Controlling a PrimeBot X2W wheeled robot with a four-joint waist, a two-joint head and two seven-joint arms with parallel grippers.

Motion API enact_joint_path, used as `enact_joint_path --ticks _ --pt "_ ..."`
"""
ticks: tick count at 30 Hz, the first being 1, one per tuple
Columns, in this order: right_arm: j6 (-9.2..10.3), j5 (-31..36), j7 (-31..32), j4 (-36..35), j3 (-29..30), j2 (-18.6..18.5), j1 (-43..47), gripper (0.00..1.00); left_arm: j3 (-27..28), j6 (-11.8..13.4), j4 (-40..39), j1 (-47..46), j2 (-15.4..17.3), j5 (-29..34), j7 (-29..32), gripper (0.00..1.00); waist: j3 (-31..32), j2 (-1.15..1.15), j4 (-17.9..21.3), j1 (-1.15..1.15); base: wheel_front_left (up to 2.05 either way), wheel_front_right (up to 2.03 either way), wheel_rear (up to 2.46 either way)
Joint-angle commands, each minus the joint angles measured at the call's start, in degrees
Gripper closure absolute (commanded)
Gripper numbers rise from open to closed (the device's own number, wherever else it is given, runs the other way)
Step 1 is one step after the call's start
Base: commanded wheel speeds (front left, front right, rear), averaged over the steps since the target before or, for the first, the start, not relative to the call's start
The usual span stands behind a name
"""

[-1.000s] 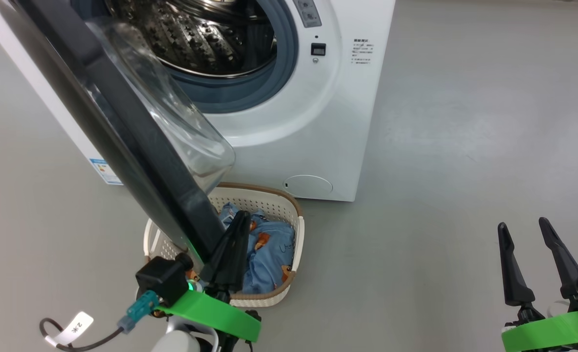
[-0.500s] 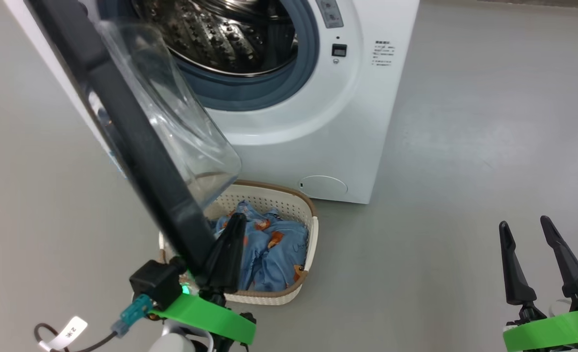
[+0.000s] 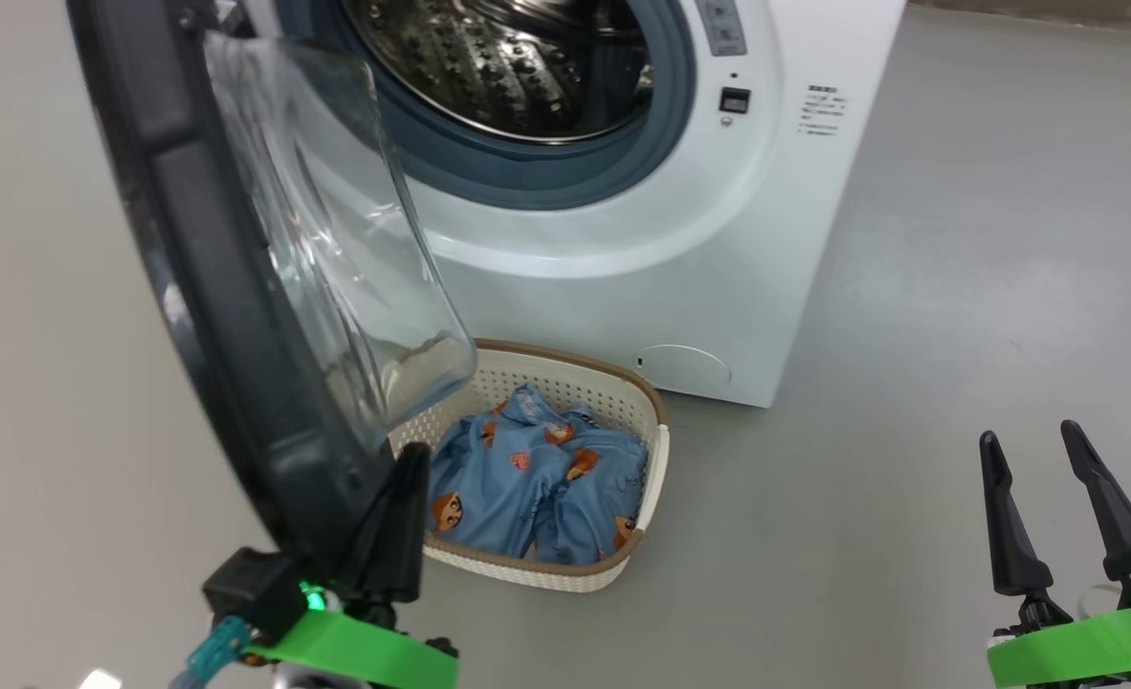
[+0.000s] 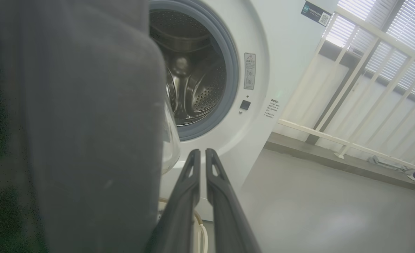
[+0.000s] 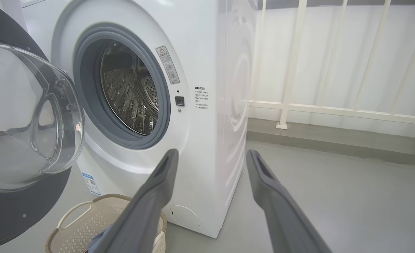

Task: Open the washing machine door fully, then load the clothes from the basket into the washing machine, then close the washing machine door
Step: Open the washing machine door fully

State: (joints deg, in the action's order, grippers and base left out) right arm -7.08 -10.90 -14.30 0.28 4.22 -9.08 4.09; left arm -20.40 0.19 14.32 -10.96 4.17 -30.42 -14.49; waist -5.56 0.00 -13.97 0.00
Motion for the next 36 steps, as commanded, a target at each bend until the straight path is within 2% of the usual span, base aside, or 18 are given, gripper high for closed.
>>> enact_joint_path --ticks 1,20,36 --pt "-0.41 0.73 -0.70 -1.59 -0.90 -1.24 -0.66 0.00 4.01 1.73 -1.51 -0.31 2.52 0.05 -0.49 1.00 0.10 0.00 -1.03 0.00 0.00 0.00 0.00" --pt "-0.41 0.76 -0.70 -1.55 -0.97 -1.41 -0.38 0.00 10.63 7.82 -7.81 4.32 7.56 -1.62 1.15 1.00 0.23 0.00 -4.31 0.00 0.00 0.00 0.00" --pt "-0.41 0.90 -0.70 -1.69 -1.29 -2.03 -0.66 0.00 15.25 10.71 -7.93 3.94 9.78 -2.99 1.02 1.00 -0.74 0.00 -5.03 0.00 0.00 0.00 0.00"
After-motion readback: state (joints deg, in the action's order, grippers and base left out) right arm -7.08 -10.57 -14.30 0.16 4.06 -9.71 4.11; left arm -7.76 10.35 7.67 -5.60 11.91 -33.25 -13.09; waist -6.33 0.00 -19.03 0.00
